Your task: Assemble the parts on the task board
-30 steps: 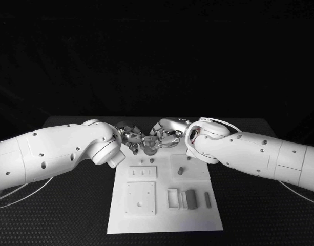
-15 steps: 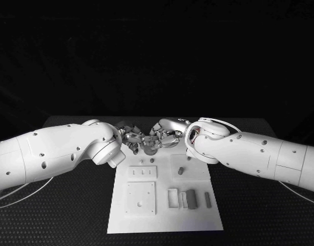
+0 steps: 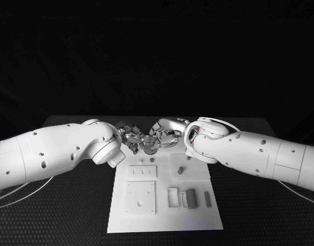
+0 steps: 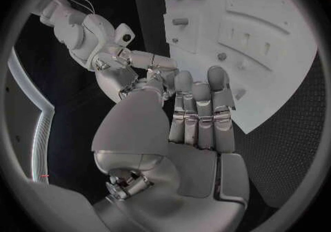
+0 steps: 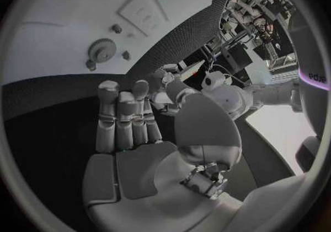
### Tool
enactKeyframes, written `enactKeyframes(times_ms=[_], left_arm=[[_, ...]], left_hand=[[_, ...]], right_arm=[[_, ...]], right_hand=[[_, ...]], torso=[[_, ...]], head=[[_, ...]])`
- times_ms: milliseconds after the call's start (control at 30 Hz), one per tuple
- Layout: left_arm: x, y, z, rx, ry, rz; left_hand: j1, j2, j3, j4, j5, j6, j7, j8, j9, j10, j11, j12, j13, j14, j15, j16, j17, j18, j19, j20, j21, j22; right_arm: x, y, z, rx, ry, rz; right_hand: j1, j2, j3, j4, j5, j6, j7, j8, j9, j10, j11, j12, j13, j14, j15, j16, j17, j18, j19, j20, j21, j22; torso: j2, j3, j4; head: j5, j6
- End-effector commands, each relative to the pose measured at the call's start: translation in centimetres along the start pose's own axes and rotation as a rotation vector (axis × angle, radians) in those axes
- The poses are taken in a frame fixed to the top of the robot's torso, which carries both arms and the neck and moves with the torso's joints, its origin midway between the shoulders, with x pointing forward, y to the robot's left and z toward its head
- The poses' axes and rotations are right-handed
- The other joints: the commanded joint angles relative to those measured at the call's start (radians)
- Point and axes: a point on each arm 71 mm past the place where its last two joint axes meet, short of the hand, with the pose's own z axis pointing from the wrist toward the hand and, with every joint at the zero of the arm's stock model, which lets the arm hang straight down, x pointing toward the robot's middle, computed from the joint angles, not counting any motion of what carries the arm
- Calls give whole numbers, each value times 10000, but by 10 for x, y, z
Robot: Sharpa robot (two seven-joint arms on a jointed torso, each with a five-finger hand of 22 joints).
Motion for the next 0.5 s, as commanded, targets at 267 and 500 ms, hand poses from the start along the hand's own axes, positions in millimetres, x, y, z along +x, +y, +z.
enactKeyframes(times_ms=[267, 500], left_arm=[[3, -3, -1, 81, 202, -149], [2, 0, -1, -146, 275, -413]], left_hand=[[931, 439, -191, -35, 450, 102, 14, -96, 6, -24, -33, 82, 1, -42, -9, 236, -266, -71, 87, 3, -201, 144], [1859, 481, 62, -26, 846, 86, 34, -163, 14, -56, -14, 80, -14, -113, 9, 361, -475, -103, 111, 15, -360, 232]], right_arm=[[3, 3, 2, -115, 257, -64], [3, -2, 2, 19, 253, -111]], right_hand=[[-98, 13, 1, 62, 37, 271, 307, 30, 20, -32, -42, 42, -11, 33, -68, 48, -1, 580, 10, -89, 25, 181], [-99, 17, 5, 62, 38, 270, 307, 28, 23, -31, -42, 43, -12, 34, -69, 48, -2, 580, 12, -91, 24, 180]], torso=[[1, 3, 2], [0, 5, -11]], head=[[7, -23], [-15, -31]])
